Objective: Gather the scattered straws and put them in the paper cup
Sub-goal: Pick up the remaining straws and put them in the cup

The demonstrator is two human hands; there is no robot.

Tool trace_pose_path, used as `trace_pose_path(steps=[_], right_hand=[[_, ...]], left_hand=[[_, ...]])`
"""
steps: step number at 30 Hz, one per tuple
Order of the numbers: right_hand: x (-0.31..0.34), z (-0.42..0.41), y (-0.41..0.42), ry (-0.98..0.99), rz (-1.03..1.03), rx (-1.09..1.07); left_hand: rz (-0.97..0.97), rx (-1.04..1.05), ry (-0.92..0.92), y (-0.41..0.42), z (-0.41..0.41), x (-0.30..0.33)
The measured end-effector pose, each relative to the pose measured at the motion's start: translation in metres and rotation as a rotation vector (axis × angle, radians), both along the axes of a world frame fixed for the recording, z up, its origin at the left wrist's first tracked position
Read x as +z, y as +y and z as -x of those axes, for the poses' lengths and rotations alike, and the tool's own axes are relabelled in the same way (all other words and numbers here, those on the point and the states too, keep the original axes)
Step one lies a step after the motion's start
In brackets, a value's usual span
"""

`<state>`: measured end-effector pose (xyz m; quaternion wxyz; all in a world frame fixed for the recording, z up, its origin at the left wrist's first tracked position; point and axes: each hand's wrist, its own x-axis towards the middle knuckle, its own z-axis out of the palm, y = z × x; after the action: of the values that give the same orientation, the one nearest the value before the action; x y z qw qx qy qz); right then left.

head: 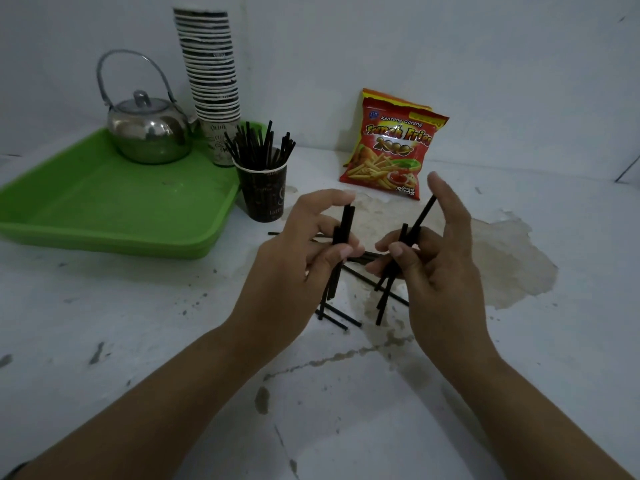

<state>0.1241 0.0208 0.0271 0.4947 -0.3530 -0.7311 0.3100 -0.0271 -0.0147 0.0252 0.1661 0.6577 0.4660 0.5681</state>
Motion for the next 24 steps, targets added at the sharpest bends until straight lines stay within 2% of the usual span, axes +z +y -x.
trace_pose_path(steps=[5,16,21,24], right_hand=[[-0.0033,0.0006,-0.0002,-0.082,-0.038,-0.005],[-0.0034,0.0014,0.0010,-0.133,-0.052,-0.013],[-0.0003,-0.0005,-0.0001,-0.078,0.016,-0.009],[0.0051,-0.0018,0.0004,0.009,0.087,0.015]], left_hand=[[-0.011,0.017,0.000,-0.0004,-0.0002,-0.0002],[-0.044,0.031,-0.044,-0.0022,0.0028,0.0043],[-0.106,0.058,0.055,-0.0022,0.0042,0.0038],[-0.163,0.095,0.050,-0.0021,0.0084,0.0069]])
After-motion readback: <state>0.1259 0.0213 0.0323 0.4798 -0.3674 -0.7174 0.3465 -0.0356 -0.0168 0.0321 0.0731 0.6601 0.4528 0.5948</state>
